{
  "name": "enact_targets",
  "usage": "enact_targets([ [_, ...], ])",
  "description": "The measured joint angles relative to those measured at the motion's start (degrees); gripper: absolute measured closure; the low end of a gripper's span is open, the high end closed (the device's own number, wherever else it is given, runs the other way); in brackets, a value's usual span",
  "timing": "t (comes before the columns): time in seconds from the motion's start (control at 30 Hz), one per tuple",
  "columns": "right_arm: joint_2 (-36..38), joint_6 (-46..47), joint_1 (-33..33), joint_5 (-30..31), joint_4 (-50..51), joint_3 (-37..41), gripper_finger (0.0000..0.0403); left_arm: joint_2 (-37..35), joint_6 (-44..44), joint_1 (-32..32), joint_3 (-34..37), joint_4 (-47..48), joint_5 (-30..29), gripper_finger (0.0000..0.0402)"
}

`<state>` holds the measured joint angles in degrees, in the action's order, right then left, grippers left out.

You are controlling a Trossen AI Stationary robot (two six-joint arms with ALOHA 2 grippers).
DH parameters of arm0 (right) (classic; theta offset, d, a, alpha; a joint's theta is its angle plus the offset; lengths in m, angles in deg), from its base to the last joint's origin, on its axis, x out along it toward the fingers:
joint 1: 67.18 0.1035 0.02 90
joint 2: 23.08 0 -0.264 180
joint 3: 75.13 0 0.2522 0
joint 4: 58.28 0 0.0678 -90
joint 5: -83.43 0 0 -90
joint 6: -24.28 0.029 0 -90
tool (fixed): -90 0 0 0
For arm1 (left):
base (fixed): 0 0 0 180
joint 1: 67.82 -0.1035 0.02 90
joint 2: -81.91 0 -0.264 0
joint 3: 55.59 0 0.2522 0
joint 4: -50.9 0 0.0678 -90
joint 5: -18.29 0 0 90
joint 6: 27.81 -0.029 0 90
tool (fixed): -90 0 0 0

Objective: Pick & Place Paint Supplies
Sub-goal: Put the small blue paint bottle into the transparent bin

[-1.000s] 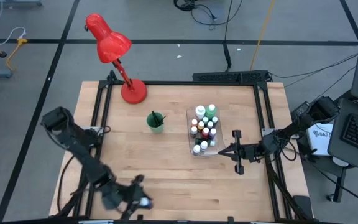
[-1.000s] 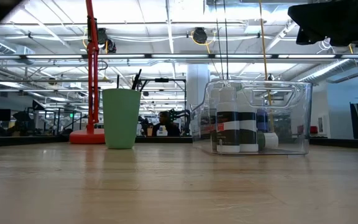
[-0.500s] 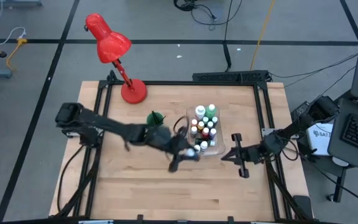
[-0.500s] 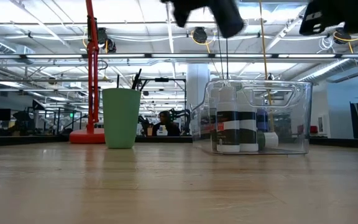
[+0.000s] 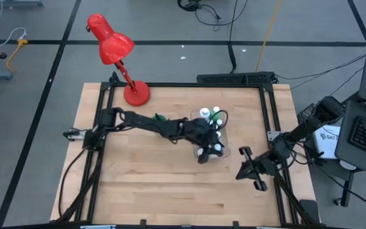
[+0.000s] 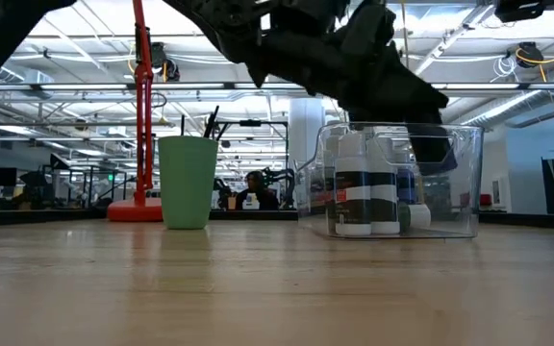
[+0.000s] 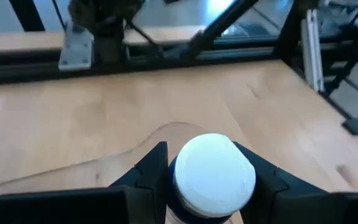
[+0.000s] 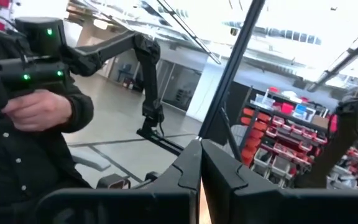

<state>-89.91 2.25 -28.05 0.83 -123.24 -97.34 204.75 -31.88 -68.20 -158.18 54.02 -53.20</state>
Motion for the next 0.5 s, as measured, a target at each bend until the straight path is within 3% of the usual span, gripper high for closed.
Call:
enact_targets([
  [0.5, 0.0, -0.23, -0.02, 0.26, 0.54, -0.02, 0.0399, 2.82, 1.58, -0.09, -1.38, 3.58, -5.48, 0.0274],
])
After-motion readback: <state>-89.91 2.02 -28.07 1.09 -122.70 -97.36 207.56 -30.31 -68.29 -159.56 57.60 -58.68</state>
